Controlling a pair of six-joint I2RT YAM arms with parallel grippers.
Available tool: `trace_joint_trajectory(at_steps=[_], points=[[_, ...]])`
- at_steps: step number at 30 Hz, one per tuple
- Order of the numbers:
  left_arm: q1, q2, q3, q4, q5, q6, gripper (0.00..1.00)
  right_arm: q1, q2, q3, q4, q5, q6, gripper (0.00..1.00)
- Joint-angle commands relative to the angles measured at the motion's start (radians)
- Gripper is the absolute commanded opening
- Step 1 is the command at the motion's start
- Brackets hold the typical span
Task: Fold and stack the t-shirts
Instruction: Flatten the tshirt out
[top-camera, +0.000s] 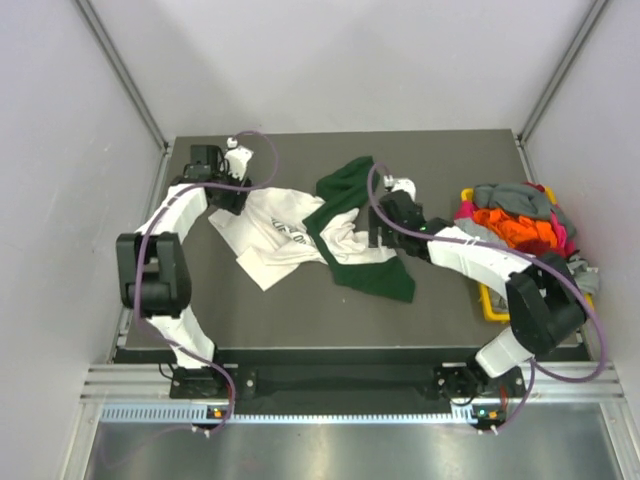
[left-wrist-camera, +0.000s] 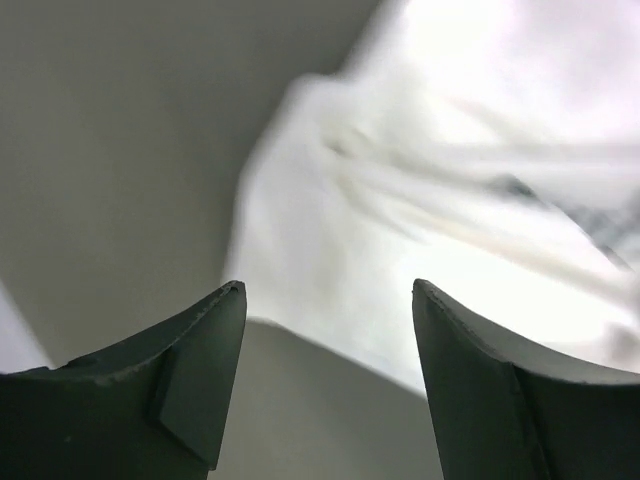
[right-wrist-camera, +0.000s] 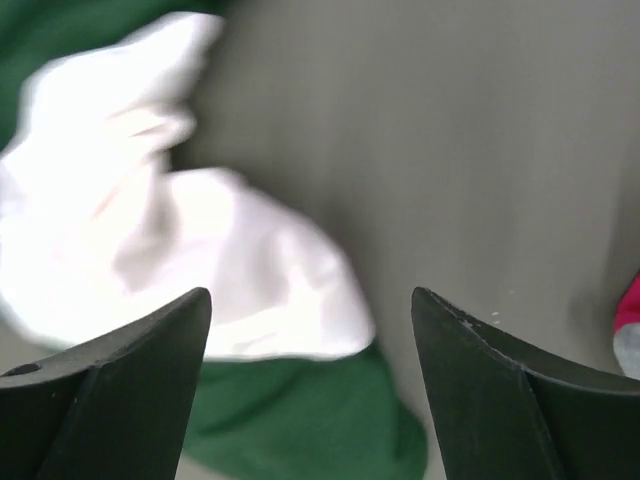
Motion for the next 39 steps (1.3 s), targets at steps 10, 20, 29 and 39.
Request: trace_joint_trajectory(at_steps=[10, 20, 29, 39], points=[[-0.011, -0.271, -0.429, -0.135, 0.259, 0.102, 0.65, 0.407, 0.007, -0.038, 0.066, 0.029, -0.040, 0.79], [-0.011, -0.165, -0.467, -0.065, 0.216, 0.067, 0.52, 0.426, 0.208, 0.059, -0.009, 0.081, -0.037, 0.49], [-0.008, -0.199, -0.485, -0.086, 0.199, 0.075, 0.00, 0.420, 0.060, 0.017, -0.043, 0.114, -0.009, 0.00], [0.177, -0.498, -0.389, -0.253, 0.170, 0.143, 0.00, 0.355, -0.369, 0.037, -0.199, 0.107, -0.003, 0.00]])
